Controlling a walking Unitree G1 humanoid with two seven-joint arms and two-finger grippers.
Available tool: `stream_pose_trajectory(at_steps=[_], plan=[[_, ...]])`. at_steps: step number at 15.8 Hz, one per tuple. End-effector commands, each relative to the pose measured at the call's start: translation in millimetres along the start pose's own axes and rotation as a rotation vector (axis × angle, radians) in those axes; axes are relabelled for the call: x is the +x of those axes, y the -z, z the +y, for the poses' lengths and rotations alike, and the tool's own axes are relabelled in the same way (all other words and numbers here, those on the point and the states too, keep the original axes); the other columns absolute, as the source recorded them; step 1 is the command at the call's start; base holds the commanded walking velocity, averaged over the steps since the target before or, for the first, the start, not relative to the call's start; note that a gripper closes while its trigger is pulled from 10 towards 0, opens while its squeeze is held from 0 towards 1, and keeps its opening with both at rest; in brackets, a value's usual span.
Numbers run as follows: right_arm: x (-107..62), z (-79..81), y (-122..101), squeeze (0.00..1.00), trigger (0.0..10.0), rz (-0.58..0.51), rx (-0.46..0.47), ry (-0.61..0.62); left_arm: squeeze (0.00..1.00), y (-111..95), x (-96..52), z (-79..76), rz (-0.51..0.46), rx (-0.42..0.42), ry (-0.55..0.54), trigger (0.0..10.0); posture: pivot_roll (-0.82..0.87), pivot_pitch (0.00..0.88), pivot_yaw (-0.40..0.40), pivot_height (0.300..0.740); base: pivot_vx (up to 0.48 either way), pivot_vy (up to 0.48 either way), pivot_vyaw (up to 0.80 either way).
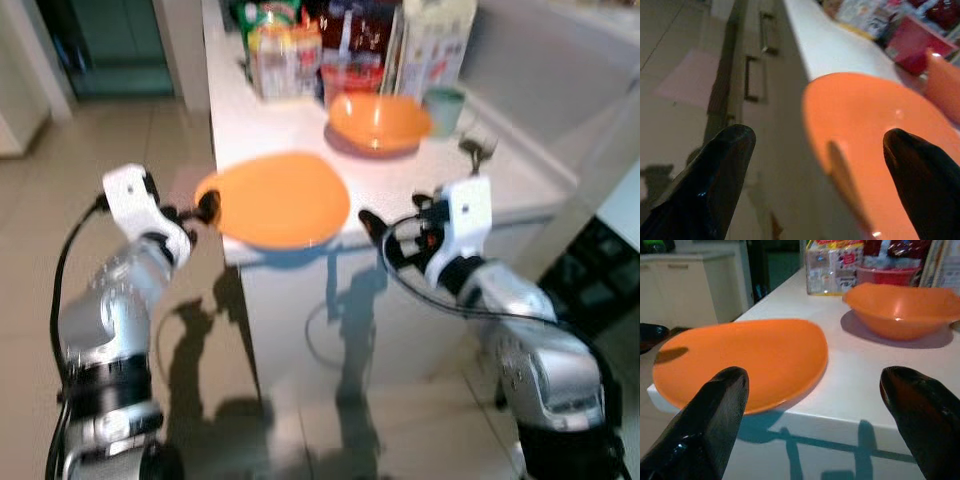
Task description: Setting the table
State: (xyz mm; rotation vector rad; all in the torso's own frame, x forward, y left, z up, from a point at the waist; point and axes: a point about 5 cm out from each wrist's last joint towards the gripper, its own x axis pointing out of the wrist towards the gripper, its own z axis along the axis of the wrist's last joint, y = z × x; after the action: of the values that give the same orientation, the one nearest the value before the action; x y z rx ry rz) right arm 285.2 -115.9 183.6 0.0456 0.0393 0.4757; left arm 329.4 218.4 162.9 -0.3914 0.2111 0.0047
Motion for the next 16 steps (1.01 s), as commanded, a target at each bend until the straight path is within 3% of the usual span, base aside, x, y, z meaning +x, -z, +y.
stream_pose_trajectory(at_steps=[1,4,7,12,13,16], plan=[[1.0,-1.6,-3.1,0.00,10.0,0.001,-0.011,0.005,0.00,-9.6,4.8,0.5,-0.037,0.009,-0.021,10.0,0.04,0.000,-0.048,0.740,0.000,0.000,0.00],[2.8,-0.2,-3.5,0.00,10.0,-0.001,-0.009,0.000,0.00,-11.5,10.8,4.6,-0.056,0.005,-0.055,10.0,0.04,0.000,-0.051,0.740,0.000,0.000,0.00],[6.1,2.2,-1.4,0.00,10.0,0.006,0.006,-0.007,0.00,-6.8,21.2,2.5,-0.039,-0.150,0.008,10.0,0.03,0.000,-0.056,0.740,0.000,0.000,0.00],[8.5,4.4,-2.2,0.00,10.0,0.012,0.029,-0.014,0.00,1.3,33.6,7.7,-0.015,-0.201,-0.019,10.0,0.02,0.000,-0.061,0.740,0.000,0.000,0.00],[8.8,5.6,-2.4,0.00,10.0,0.013,0.031,-0.017,0.00,2.0,37.2,3.5,-0.010,-0.253,0.013,10.0,0.01,0.000,-0.061,0.740,0.000,0.000,0.00],[8.6,5.8,-1.6,0.00,10.0,0.019,0.033,-0.018,0.00,4.7,41.3,-6.1,0.006,-0.280,0.078,10.0,0.01,0.000,-0.062,0.740,0.000,0.000,0.00]])
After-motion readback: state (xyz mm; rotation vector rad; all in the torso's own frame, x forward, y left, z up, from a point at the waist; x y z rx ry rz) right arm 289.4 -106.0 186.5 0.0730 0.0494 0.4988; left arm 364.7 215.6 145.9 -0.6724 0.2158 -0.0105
